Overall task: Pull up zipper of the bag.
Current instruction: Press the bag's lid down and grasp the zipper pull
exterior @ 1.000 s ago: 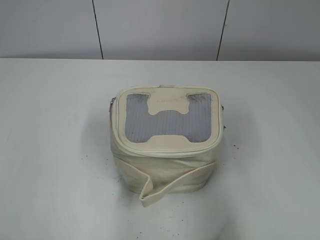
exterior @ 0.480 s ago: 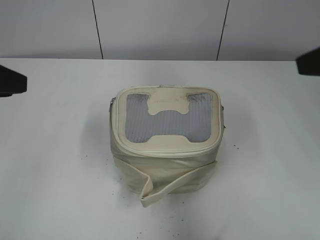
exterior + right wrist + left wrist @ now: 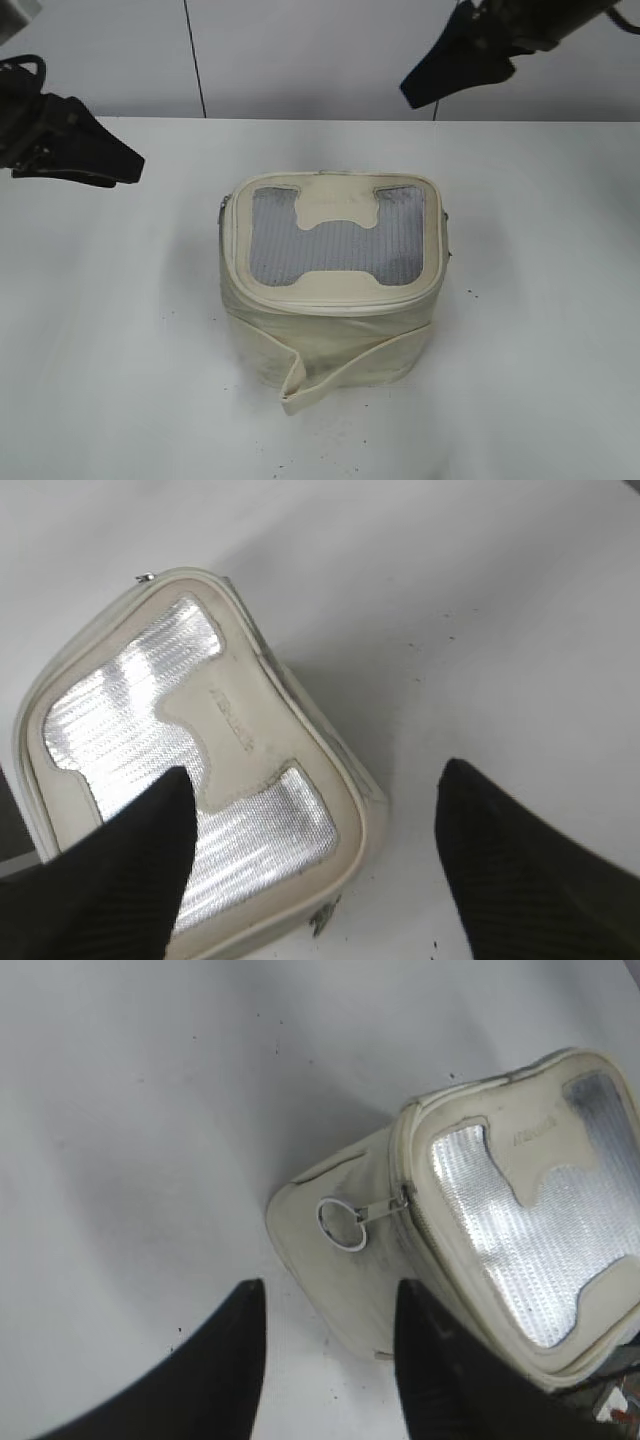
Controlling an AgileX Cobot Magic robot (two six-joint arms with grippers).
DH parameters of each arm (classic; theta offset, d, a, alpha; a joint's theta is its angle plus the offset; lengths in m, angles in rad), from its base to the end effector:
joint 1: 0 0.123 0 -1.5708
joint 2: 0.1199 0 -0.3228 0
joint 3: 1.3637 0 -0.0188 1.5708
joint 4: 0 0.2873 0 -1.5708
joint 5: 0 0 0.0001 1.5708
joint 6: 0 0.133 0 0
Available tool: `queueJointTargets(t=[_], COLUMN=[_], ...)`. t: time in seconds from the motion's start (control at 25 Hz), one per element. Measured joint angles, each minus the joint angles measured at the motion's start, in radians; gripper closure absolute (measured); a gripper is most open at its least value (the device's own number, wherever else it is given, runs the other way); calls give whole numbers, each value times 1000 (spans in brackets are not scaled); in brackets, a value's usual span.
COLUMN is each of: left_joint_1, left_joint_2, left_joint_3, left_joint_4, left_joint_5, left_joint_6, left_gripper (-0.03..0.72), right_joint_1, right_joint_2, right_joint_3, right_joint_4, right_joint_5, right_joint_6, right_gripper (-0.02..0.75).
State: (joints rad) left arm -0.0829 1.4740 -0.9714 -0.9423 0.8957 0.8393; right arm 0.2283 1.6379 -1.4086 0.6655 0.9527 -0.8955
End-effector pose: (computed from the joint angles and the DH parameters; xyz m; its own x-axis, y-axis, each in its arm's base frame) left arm 0.3212 -0.1110 0.2576 -0.8080 0.1673 -0.5649 0.4860 0.7312 -0.4787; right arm 0.3854 0.1583 0.3227 -0.5087 -0.5189 -0.6870 -0.7837 0.6095 0.1200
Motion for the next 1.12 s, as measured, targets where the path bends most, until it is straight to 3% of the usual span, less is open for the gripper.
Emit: queueJointTargets(t=[0.16, 0.48, 0.96, 1.12], left_joint_1=[-12, -84, -123, -129], left_joint_2=[111, 238, 312, 315], left_joint_3=[-64, -122, -157, -161], left_joint_4=[1, 46, 53, 55], left_joint_5=[42, 57, 32, 30], left_joint_6=[70, 140, 144, 144], left_gripper=[334, 330, 327, 303], right_joint_1=[48, 188, 229, 229], right_joint_2=[201, 496, 640, 664], right_joint_3=[-211, -546, -631, -634], right_joint_4=[15, -64, -71, -80], right_joint_5=[117, 228, 252, 252], right_joint_6=[-26, -14, -8, 11], right_gripper=[184, 211, 222, 267])
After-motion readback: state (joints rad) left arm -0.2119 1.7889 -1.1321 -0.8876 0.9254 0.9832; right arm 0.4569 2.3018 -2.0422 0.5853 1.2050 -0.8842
